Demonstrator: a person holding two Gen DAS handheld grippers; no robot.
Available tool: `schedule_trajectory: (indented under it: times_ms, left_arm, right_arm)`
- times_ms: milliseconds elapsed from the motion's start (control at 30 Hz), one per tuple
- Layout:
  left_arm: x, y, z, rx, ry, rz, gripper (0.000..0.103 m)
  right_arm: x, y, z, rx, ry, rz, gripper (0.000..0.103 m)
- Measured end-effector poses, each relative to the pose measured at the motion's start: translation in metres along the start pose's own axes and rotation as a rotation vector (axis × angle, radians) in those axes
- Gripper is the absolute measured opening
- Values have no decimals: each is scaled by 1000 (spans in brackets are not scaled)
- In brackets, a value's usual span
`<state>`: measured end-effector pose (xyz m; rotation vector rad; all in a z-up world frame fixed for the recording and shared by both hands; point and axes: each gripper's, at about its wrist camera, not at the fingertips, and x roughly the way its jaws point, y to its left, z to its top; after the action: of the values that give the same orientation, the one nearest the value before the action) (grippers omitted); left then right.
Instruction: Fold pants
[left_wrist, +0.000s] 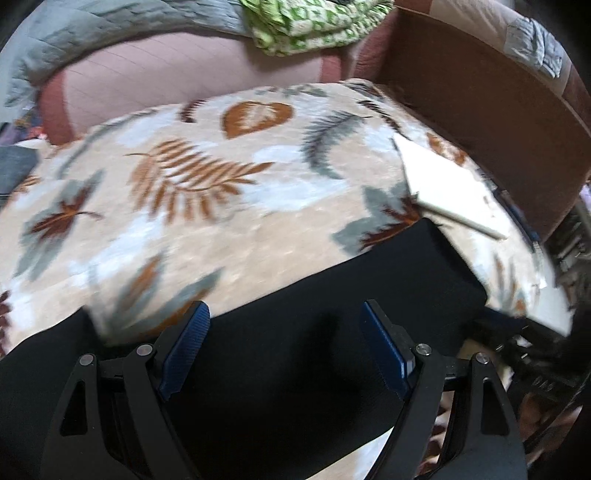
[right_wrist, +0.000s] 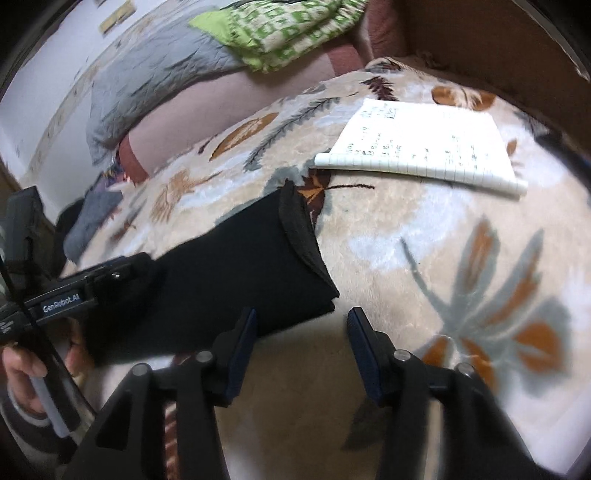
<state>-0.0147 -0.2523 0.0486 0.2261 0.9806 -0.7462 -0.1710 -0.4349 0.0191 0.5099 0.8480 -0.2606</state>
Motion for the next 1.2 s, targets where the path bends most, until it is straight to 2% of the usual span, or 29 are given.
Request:
schedule_trajectory:
  times_ms: [133, 233, 467, 600, 633, 667, 700, 733, 767, 800, 833, 900, 1000, 1100, 1200]
  left_arm:
    - [12, -19, 18, 77, 15, -65, 84]
    - [24, -34, 33, 156, 33, -152, 84]
    - [66, -62, 57, 272, 139, -275, 84]
    - [89, -86, 58, 346, 220, -302, 84]
    - [91, -90, 57, 362, 208, -299, 85]
    - [92, -94, 57, 378, 191, -304, 85]
    - [94, -98, 57, 386, 191, -313, 84]
    - [95, -100, 56, 386, 191, -312, 84]
    - [96, -101, 57, 386, 186, -313, 79]
    - [96, -103, 56, 388, 180, -321, 70]
    - [96, -104, 56, 388, 175, -332, 66]
    - [94, -104, 59, 372, 171, -365, 39]
    - [85, -98, 64, 333, 166, -386, 20]
    - [61, -84, 69, 288, 132, -403, 18]
    - [20, -55, 75, 208, 63, -417, 19]
  right_arm:
    - [1, -2, 2, 16, -11, 38, 58]
    - [4, -2, 0, 21, -28, 63, 58]
    - [8, -6, -4, 54, -88, 134, 63]
    - [13, -8, -3, 78, -107, 164, 63]
    - [14, -8, -3, 80, -109, 166, 62]
    - [16, -8, -2, 77, -113, 164, 60]
    - [17, -7, -1, 75, -113, 158, 51]
    - [19, -8, 0, 76, -111, 150, 36]
    - [23, -10, 2, 92, -103, 143, 27]
    - [26, -13, 3, 112, -97, 155, 19]
    - [27, -15, 5, 134, -92, 177, 15]
    - [24, -10, 9, 118, -91, 175, 13]
    - [12, 6, 14, 56, -112, 167, 12]
    - [-10, 32, 23, -35, -163, 180, 12]
    - [-26, 63, 27, -124, -194, 215, 12]
